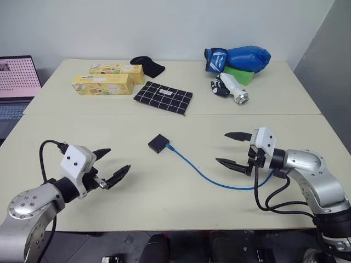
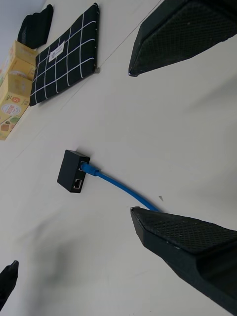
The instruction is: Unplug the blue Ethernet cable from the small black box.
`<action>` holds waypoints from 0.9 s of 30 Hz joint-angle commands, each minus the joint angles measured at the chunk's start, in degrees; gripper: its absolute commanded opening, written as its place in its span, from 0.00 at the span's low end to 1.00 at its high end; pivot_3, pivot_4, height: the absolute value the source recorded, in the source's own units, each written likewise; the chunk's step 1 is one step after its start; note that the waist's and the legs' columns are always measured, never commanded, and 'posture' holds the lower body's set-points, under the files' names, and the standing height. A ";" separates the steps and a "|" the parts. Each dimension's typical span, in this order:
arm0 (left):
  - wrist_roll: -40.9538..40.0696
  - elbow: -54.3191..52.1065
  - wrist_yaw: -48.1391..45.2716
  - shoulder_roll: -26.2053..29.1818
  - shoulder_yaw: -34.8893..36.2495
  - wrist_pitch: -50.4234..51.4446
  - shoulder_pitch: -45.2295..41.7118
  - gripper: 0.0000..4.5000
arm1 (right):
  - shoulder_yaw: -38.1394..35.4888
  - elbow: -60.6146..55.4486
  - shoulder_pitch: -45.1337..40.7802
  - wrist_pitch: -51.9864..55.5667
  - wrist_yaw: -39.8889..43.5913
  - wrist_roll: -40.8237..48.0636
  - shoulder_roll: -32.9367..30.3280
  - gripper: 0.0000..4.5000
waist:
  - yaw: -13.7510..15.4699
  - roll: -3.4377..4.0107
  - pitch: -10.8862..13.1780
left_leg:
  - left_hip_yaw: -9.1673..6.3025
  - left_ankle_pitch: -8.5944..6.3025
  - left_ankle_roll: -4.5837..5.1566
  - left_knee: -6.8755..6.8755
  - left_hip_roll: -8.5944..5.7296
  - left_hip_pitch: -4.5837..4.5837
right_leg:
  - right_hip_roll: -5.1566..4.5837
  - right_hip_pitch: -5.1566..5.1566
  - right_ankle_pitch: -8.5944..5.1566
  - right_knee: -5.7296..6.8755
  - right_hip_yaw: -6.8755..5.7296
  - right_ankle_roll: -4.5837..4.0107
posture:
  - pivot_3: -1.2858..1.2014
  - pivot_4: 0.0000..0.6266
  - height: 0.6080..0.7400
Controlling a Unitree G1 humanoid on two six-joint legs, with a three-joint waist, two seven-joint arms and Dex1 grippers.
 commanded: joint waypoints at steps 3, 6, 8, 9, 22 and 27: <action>-0.11 -2.14 -0.58 0.12 0.79 -1.10 -0.55 1.00 | -0.74 -2.11 0.71 -1.14 0.08 0.32 0.14 1.00 | 0.00 0.00 0.00 | 0.00 0.00 0.00 -0.06 0.00 0.01 | 0.00 -0.01 0.00 -0.02 0.00 0.00 | 0.52 0.24 1.00; -0.20 -2.25 -0.98 0.25 0.59 -1.03 -0.69 1.00 | -0.51 -2.18 0.84 -1.07 -0.14 0.07 0.27 1.00 | 0.00 0.00 0.00 | 0.00 0.00 0.00 -0.09 0.00 0.01 | 0.00 -0.01 0.00 -0.03 0.00 0.00 | 0.52 0.24 1.00; -0.11 -2.34 -0.98 0.29 0.46 -0.84 -0.70 1.00 | -0.27 -2.16 0.71 -0.95 -0.31 -0.17 0.44 1.00 | 0.00 0.00 0.00 | 0.00 0.00 0.00 -0.09 0.00 0.01 | 0.00 -0.02 0.00 -0.03 0.00 0.00 | 0.52 0.24 1.00; -0.08 -2.37 -0.97 0.30 0.43 -0.77 -0.69 1.00 | -0.15 -2.12 0.60 -0.90 -0.40 -0.27 0.53 1.00 | 0.00 0.00 0.00 | 0.00 0.00 0.00 -0.09 0.00 0.02 | 0.00 -0.02 0.00 -0.03 0.00 0.00 | 0.52 0.24 1.00; -2.05 -4.06 -1.85 0.90 -0.59 2.29 -1.61 1.00 | 4.21 -0.68 -1.96 0.54 -3.20 -3.68 4.41 1.00 | -0.02 0.00 0.00 | 0.01 0.00 -0.01 -0.10 0.00 0.04 | 0.00 -0.01 0.00 -0.03 -0.01 0.00 | 0.52 0.24 1.00; -1.48 -1.94 -7.11 3.49 -1.50 1.31 -1.79 1.00 | 9.16 1.00 -4.08 1.77 -6.98 -8.78 7.95 1.00 | -0.13 0.00 0.00 | 0.04 0.01 -0.01 -0.14 0.00 0.08 | 0.01 -0.03 0.00 0.00 -0.01 0.00 | 0.52 0.24 1.00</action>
